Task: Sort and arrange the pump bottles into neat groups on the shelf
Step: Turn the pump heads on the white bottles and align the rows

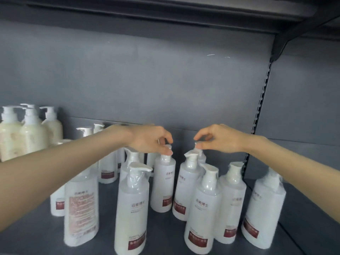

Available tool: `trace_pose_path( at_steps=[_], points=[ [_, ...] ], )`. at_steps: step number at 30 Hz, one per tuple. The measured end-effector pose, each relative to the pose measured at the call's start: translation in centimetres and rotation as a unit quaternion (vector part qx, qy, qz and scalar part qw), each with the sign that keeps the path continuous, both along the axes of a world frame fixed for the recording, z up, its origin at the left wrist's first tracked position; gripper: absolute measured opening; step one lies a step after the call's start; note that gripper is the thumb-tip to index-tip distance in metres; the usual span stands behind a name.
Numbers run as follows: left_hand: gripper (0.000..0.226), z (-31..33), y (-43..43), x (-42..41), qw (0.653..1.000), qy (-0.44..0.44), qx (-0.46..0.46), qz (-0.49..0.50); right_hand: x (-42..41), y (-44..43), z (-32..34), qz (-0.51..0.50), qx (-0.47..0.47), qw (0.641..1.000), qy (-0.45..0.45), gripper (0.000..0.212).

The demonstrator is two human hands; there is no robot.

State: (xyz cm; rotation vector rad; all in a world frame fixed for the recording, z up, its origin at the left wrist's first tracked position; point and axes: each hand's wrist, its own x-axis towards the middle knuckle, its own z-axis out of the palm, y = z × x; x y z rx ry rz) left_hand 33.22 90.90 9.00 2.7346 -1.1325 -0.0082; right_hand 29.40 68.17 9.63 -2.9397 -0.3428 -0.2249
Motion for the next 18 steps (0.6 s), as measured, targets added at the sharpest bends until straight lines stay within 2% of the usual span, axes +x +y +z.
trace_pose_path(
  at_steps=[7, 12, 18],
  points=[
    [0.03, -0.2, -1.7, 0.9, 1.0, -0.022, 0.009, 0.012, 1.9, -0.8, -0.4, 0.005, -0.012, 0.999, 0.049, 0.042],
    [0.025, 0.2, -2.2, 3.0, 0.999, -0.035, 0.023, -0.003, 3.9, -0.7, -0.8, 0.022, -0.003, 0.999, 0.039, 0.018],
    [0.024, 0.5, -3.1, 6.7, 0.999, -0.043, 0.017, -0.022, 6.0, -0.9, -0.7, 0.021, -0.006, 0.999, 0.031, 0.013]
  ],
)
